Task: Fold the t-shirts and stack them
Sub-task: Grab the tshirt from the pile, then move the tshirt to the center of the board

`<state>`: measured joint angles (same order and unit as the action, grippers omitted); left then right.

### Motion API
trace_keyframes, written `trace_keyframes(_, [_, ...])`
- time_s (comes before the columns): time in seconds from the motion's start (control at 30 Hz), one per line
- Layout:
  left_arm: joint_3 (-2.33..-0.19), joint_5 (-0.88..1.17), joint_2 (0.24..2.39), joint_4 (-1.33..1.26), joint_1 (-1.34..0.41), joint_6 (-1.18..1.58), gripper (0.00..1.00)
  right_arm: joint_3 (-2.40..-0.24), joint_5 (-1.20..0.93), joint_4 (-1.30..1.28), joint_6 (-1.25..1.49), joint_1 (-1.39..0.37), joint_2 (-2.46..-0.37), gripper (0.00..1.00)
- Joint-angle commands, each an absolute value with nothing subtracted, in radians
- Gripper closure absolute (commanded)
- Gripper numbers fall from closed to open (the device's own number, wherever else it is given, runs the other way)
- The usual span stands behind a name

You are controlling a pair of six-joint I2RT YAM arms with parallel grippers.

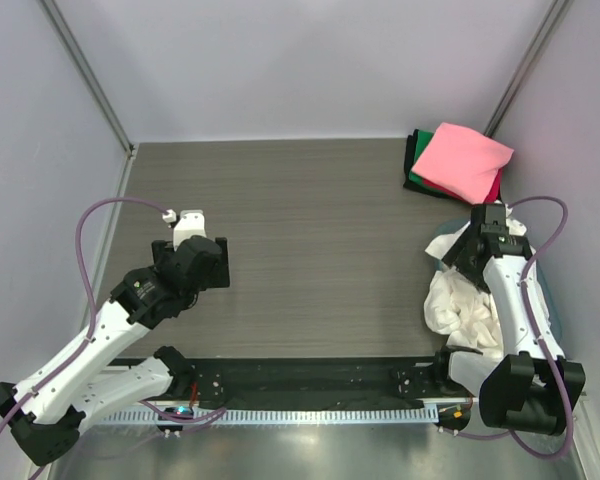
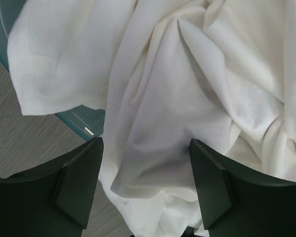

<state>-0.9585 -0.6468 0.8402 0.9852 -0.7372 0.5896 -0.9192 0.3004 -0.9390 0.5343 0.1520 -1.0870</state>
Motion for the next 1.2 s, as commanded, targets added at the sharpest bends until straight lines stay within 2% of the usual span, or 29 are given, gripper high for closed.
trace_keyframes(0.0, [-0.959, -0.689, 0.834, 0.977, -0.733, 0.589, 0.00, -0.876, 0.230, -0.864, 0.514, 0.156, -1.081, 0.25])
trace_keyframes(0.03, [-0.959, -0.692, 0.833, 0.979, -0.732, 0.589, 0.00, -0.873, 0.218, -0.859, 0.512, 0.156, -1.074, 0.40])
trace_keyframes(0.1, [-0.957, -0.695, 0.831, 0.980, -0.732, 0.592, 0.00, -0.887, 0.213, -0.862, 0.512, 0.156, -1.065, 0.63])
trace_keyframes(0.13, [-0.957, -0.695, 0.828, 0.980, -0.733, 0.592, 0.00, -0.893, 0.200, -0.862, 0.512, 0.156, -1.059, 0.82])
trace_keyframes(0.17, [-0.957, -0.698, 0.827, 0.982, -0.733, 0.592, 0.00, -0.909, 0.190, -0.867, 0.511, 0.156, -1.057, 0.94])
trace_keyframes(0.2, [-0.957, -0.698, 0.827, 0.980, -0.732, 0.592, 0.00, -0.922, 0.184, -0.876, 0.517, 0.156, -1.055, 0.99])
trace_keyframes(0.33, [-0.957, -0.706, 0.824, 0.982, -0.733, 0.595, 0.00, -1.064, 0.094, -0.899, 0.540, 0.150, -1.034, 0.99])
trace_keyframes(0.43, [-0.957, -0.712, 0.819, 0.982, -0.732, 0.595, 0.00, -1.312, -0.076, -0.871, 0.551, 0.109, -1.086, 0.99])
trace_keyframes(0.5, [-0.957, -0.712, 0.819, 0.983, -0.733, 0.595, 0.00, -1.611, -0.288, -0.864, 0.551, 0.053, -1.214, 0.99])
trace_keyframes(0.53, [-0.957, -0.712, 0.819, 0.982, -0.732, 0.597, 0.00, -1.732, -0.360, -0.859, 0.560, -0.063, -1.263, 0.99])
trace_keyframes(0.57, [-0.956, -0.712, 0.819, 0.983, -0.732, 0.597, 0.00, -2.019, -0.395, -0.871, 0.564, -0.139, -1.331, 0.99])
trace_keyframes(0.63, [-0.956, -0.718, 0.821, 0.983, -0.732, 0.597, 0.00, -2.336, -0.494, -0.855, 0.641, -0.242, -1.506, 0.99])
trace_keyframes(0.67, [-0.956, -0.721, 0.821, 0.983, -0.732, 0.598, 0.00, -2.578, -0.532, -0.809, 0.716, -0.262, -1.549, 0.99])
trace_keyframes(0.7, [-0.957, -0.724, 0.822, 0.986, -0.730, 0.601, 0.00, -2.641, -0.572, -0.743, 0.779, -0.262, -1.584, 0.99])
trace_keyframes(0.73, [-0.957, -0.726, 0.821, 0.988, -0.732, 0.603, 0.00, -2.664, -0.566, -0.619, 0.823, -0.262, -1.574, 0.99])
trace_keyframes(0.83, [-0.957, -0.732, 0.811, 0.991, -0.732, 0.607, 0.00, -2.449, -0.456, -0.494, 0.859, -0.262, -1.432, 0.99])
trace_keyframes(0.97, [-0.954, -0.736, 0.796, 0.991, -0.730, 0.612, 0.00, -1.921, -0.310, -0.509, 0.779, -0.259, -1.260, 0.99])
trace_keyframes(1.0, [-0.954, -0.736, 0.793, 0.991, -0.732, 0.612, 0.00, -1.836, -0.276, -0.521, 0.766, -0.256, -1.237, 0.79])
trace_keyframes(1.03, [-0.954, -0.736, 0.787, 0.991, -0.732, 0.614, 0.00, -1.754, -0.258, -0.552, 0.759, -0.256, -1.215, 0.51])
trace_keyframes(1.07, [-0.954, -0.738, 0.787, 0.991, -0.732, 0.614, 0.00, -1.617, -0.227, -0.580, 0.750, -0.255, -1.197, 0.29])
trace_keyframes(1.1, [-0.954, -0.738, 0.787, 0.994, -0.732, 0.612, 0.00, -1.559, -0.201, -0.615, 0.738, -0.252, -1.193, 0.01])
trace_keyframes(1.17, [-0.956, -0.741, 0.779, 0.994, -0.732, 0.617, 0.00, -1.403, -0.122, -0.696, 0.724, -0.236, -1.186, 0.00])
